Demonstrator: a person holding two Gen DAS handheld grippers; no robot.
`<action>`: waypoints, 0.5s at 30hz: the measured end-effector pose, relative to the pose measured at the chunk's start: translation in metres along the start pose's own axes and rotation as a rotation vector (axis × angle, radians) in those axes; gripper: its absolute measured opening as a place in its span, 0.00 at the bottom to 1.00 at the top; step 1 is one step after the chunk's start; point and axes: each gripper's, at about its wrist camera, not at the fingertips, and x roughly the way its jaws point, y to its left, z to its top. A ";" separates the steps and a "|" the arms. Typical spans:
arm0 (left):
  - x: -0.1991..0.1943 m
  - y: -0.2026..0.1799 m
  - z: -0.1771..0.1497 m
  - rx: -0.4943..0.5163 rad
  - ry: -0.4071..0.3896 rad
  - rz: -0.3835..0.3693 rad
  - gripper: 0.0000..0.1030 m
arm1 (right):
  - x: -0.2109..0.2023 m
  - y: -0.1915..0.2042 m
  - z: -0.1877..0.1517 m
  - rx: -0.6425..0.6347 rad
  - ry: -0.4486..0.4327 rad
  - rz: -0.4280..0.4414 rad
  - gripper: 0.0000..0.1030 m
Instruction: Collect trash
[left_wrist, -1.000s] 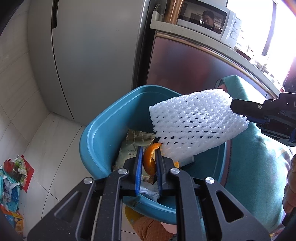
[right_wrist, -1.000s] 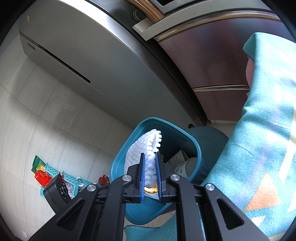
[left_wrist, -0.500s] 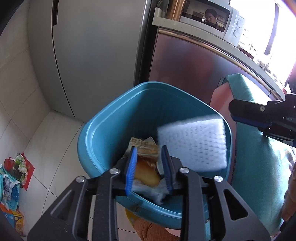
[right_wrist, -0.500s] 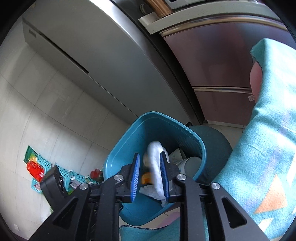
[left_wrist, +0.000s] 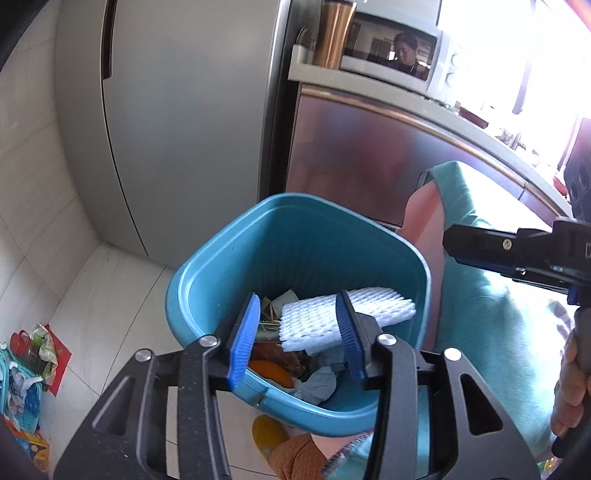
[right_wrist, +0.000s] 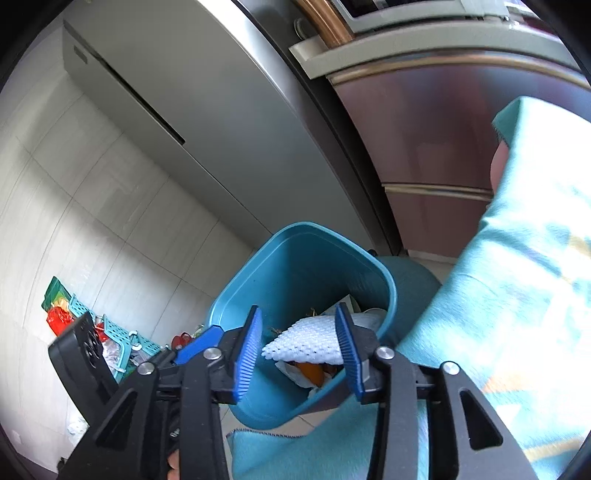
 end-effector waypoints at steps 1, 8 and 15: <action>-0.004 -0.001 0.000 0.005 -0.009 -0.004 0.44 | -0.005 0.001 -0.002 -0.013 -0.010 -0.003 0.47; -0.046 -0.012 -0.003 0.044 -0.112 -0.034 0.69 | -0.045 0.005 -0.022 -0.110 -0.128 -0.092 0.69; -0.092 -0.041 -0.014 0.111 -0.252 -0.046 0.95 | -0.090 0.008 -0.052 -0.194 -0.271 -0.214 0.89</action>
